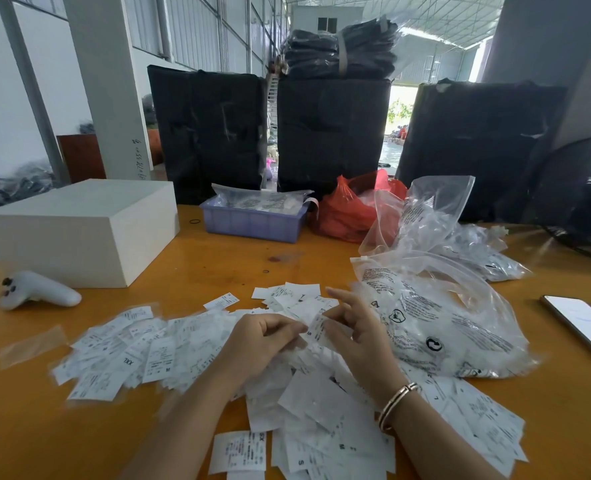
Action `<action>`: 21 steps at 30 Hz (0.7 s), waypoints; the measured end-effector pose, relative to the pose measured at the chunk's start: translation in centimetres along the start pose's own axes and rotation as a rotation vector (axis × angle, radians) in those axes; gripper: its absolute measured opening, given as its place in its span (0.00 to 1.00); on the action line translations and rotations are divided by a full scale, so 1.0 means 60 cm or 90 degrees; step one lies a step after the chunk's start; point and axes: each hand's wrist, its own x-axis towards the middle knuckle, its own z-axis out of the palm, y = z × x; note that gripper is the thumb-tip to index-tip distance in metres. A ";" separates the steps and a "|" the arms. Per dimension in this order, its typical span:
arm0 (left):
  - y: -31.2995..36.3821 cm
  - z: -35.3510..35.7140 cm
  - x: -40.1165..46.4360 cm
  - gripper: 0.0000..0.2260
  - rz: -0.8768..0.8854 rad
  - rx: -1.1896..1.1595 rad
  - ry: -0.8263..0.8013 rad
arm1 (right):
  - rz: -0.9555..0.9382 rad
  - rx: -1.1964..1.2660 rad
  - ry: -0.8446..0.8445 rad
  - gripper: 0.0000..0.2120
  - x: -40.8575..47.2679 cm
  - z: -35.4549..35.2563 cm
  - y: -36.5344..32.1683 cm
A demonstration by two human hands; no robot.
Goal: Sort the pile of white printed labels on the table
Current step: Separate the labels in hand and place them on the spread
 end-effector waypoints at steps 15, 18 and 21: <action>-0.003 0.002 0.000 0.04 0.013 0.024 0.030 | 0.105 0.173 -0.011 0.32 -0.002 0.012 0.002; -0.004 0.000 0.002 0.03 0.021 -0.009 0.058 | 0.199 0.217 -0.014 0.15 0.004 0.010 0.004; -0.003 0.000 0.002 0.03 0.023 -0.037 0.063 | 0.244 0.287 0.053 0.12 0.007 0.004 0.004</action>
